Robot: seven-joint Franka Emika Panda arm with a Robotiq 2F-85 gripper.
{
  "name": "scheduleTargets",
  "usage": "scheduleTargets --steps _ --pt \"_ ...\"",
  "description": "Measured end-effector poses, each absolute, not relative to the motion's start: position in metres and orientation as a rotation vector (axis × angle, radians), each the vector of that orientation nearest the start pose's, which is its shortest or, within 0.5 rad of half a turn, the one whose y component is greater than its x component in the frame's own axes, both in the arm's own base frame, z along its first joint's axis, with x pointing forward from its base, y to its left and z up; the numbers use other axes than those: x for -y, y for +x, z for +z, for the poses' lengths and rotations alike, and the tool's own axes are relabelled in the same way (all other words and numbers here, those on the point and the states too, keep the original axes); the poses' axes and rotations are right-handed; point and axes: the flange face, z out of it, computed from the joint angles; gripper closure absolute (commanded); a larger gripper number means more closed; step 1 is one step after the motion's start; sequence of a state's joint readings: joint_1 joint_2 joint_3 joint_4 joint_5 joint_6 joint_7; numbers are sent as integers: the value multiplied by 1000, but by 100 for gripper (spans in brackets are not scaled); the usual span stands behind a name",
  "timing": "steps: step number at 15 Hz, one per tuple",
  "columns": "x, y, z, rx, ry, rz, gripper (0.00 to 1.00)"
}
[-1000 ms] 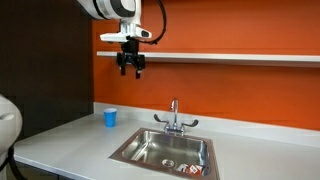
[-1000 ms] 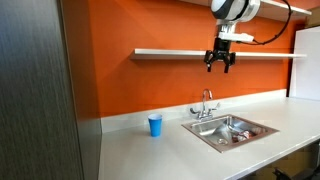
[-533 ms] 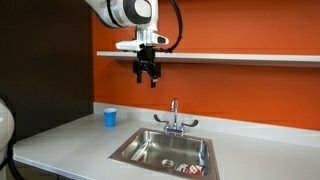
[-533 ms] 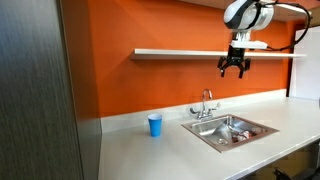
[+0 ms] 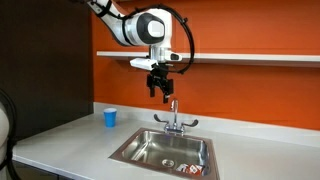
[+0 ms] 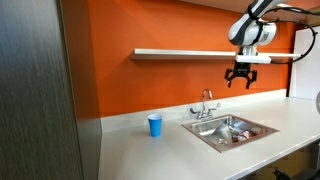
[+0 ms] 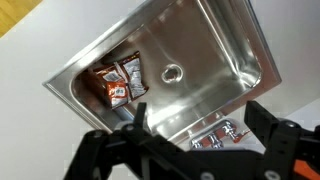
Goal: Remove the brown packet from the sink and put it on the counter
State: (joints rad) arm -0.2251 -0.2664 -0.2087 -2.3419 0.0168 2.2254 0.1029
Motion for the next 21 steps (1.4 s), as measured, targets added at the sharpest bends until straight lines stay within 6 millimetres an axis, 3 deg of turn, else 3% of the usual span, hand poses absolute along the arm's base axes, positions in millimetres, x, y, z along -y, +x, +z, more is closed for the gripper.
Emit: scheduleTargets --steps 14,21 --pt "257 441 336 -1016 -2973 -88 0" --pt "269 437 298 -1066 -2962 16 0"
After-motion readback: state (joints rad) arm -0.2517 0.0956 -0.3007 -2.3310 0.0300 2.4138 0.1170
